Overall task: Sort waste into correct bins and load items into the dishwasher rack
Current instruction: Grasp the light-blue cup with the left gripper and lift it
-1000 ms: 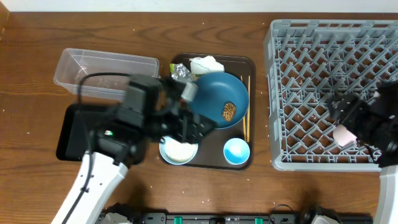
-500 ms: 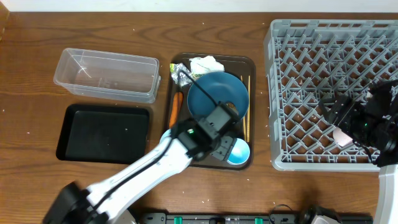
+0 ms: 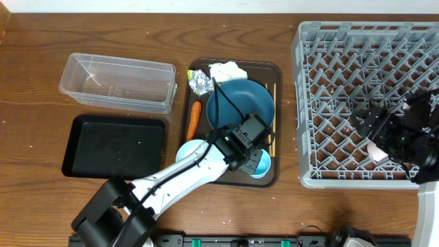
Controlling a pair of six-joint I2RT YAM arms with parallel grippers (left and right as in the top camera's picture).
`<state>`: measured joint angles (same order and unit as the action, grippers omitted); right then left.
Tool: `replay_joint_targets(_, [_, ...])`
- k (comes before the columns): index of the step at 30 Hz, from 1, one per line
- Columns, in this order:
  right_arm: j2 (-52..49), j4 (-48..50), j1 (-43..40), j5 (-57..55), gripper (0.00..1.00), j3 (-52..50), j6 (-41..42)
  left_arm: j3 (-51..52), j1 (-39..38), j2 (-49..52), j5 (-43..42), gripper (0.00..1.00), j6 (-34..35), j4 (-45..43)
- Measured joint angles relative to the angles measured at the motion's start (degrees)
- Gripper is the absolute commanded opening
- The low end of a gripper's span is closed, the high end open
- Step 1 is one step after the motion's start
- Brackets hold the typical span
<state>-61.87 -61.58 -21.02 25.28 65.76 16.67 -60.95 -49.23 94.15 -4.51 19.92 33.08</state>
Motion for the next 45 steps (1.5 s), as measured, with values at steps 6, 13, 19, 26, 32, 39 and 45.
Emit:
replay_joint_targets(6, [0.0, -1.2, 0.1, 0.0, 0.74, 0.0, -2.5, -2.5, 3.5, -7.0, -3.0, 0.06, -0.3, 5.6])
replay_joint_targets(13, [0.0, -1.6, 3.8, 9.5, 0.73, 0.0, -11.3, -5.5, 21.6, -23.7, -22.3, 0.06, -3.3, 1.9])
replay_joint_targets(19, [0.0, 4.9, 12.8, 23.1, 0.72, 0.0, -16.2, -5.7, 33.5, -24.5, -49.2, 0.06, -3.8, -3.4])
replay_joint_targets(26, [0.0, 17.4, 27.4, 29.4, 0.72, 0.0, -17.7, -5.7, 34.8, -23.6, -67.8, 0.06, -3.9, -5.9])
replay_joint_targets(32, [0.0, 23.0, 35.8, 29.1, 0.71, 0.0, -20.2, -5.7, 36.7, -23.7, -73.0, 0.06, -3.8, -6.2])
replay_joint_targets(39, [0.3, 21.0, 40.6, 28.1, 0.70, -0.1, -24.6, -5.7, 37.6, -23.8, -76.0, 0.06, -3.9, -6.9])
replay_joint_targets(45, [0.3, 20.8, 41.1, 31.8, 0.76, -0.1, -28.0, -5.7, 37.5, -23.8, -78.5, 0.06, -3.8, -8.5])
